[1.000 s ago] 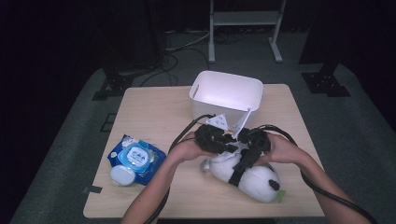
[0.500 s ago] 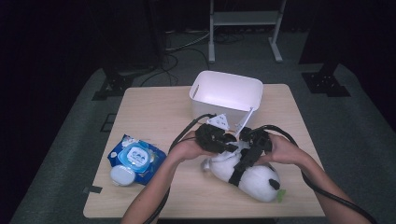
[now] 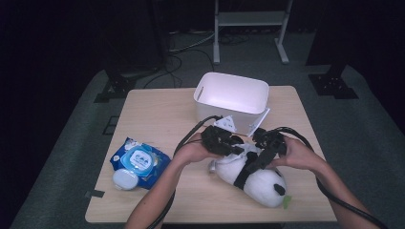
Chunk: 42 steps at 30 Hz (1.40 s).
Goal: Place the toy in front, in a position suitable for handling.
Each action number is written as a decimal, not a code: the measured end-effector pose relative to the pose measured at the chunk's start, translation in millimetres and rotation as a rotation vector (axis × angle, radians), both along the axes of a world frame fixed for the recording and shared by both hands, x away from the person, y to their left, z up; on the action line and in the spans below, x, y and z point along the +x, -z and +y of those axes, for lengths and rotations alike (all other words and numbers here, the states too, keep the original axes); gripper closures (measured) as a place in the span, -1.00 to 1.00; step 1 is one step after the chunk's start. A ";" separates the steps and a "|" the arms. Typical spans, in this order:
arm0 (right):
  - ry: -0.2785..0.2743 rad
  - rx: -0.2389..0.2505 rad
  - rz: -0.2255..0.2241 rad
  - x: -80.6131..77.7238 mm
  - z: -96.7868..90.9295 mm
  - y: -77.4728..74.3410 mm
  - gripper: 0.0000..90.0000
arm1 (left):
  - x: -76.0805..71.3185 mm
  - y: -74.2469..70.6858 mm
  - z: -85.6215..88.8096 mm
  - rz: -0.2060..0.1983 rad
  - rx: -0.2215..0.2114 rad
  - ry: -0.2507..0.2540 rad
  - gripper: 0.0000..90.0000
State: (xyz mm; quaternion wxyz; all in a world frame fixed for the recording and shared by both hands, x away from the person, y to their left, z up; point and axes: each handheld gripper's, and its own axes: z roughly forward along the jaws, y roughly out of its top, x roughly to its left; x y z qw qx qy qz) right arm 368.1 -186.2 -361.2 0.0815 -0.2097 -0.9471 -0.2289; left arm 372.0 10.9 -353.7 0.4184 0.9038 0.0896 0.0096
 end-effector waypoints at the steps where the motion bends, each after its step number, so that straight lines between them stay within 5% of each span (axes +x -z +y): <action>1: 0.011 0.001 -0.005 -2.1 -3.3 -1.7 -0.67 | 0.0 0.0 -0.9 0.002 0.000 0.000 0.65; 6: -0.011 0.010 -0.050 -20.3 -5.9 -13.5 -0.67 | 2.0 0.1 -5.9 0.005 0.005 0.002 0.66; 10: 0.011 -0.027 -0.082 -29.6 -5.8 -15.9 -0.67 | 3.0 0.0 -8.3 0.004 0.004 0.003 0.66; 18: 0.053 -0.095 -0.084 -39.3 1.5 -11.8 -0.75 | 5.6 1.1 -11.2 0.002 0.005 -0.009 0.66; 27: -0.028 -0.104 -0.091 -32.5 -6.0 -1.4 -0.46 | 2.1 -0.3 -7.9 0.009 0.023 -0.020 0.67; 37: -0.054 -0.122 -0.157 -15.9 -22.8 -4.0 -0.42 | -2.7 -0.5 -5.9 0.027 0.003 -0.008 0.67; 42: -0.067 -0.102 -0.170 -18.6 -15.6 -8.3 -0.49 | -2.3 2.6 -7.8 0.023 0.002 -0.029 0.67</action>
